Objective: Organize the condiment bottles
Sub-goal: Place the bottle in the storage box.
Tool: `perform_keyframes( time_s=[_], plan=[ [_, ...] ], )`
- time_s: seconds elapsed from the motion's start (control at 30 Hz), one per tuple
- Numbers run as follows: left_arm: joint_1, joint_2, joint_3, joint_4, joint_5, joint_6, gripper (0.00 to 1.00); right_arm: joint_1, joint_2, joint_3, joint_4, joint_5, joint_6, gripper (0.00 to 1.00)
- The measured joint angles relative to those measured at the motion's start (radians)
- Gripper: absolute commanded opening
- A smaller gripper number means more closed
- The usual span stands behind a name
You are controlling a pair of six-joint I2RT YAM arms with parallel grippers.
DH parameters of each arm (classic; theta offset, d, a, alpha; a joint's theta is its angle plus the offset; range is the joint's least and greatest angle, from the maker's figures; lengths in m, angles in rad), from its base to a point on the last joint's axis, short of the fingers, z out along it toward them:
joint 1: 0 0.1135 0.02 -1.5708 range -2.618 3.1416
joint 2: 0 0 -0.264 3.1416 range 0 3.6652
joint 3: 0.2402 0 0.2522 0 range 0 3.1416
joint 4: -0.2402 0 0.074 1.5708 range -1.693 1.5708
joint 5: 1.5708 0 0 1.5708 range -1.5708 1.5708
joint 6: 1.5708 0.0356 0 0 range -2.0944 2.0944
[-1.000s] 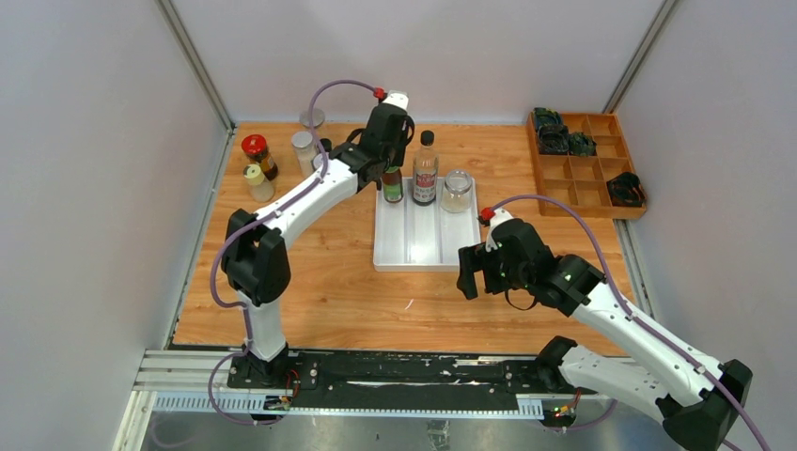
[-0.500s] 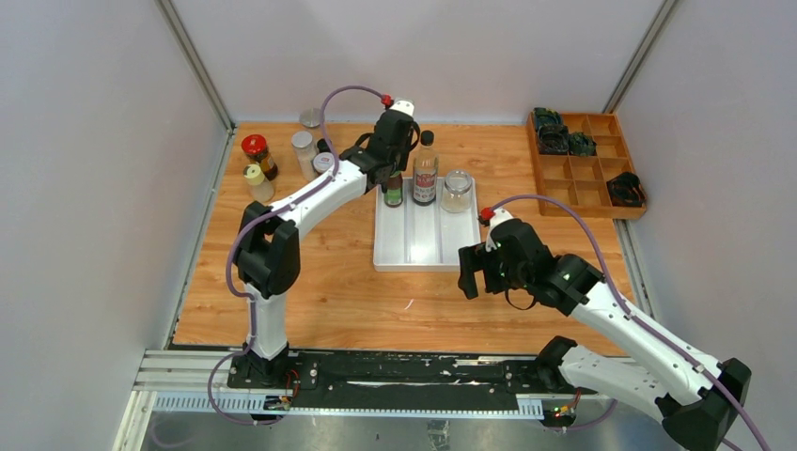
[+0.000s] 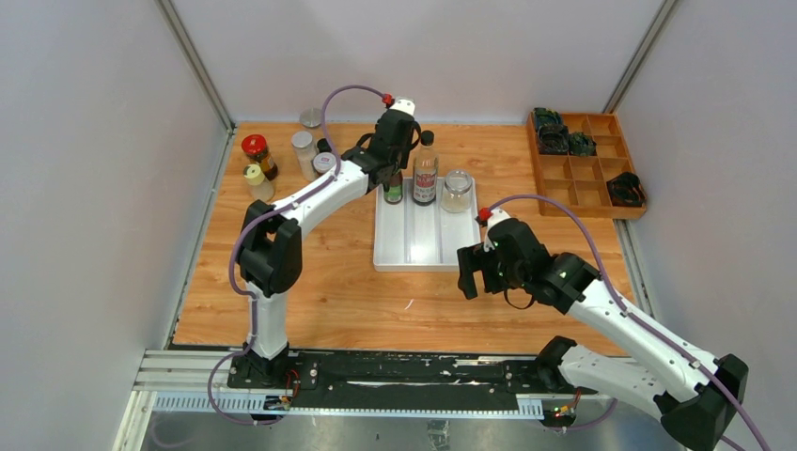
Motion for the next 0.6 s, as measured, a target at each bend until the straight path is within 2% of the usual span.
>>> perform_keyframes(
  time_s=[0.07, 0.13, 0.6],
  plan=[
    [0.0, 0.0, 0.0, 0.0, -0.002, 0.0, 0.46, 0.0, 0.003, -0.001, 0.0, 0.0, 0.0, 0.95],
    [0.0, 0.0, 0.0, 0.0, -0.006, -0.002, 0.5, 0.0, 0.004, -0.002, 0.0, 0.0, 0.0, 0.95],
    [0.0, -0.004, -0.004, 0.035, -0.036, -0.005, 0.65, 0.0, 0.001, -0.021, 0.001, -0.002, 0.001, 0.95]
  ],
)
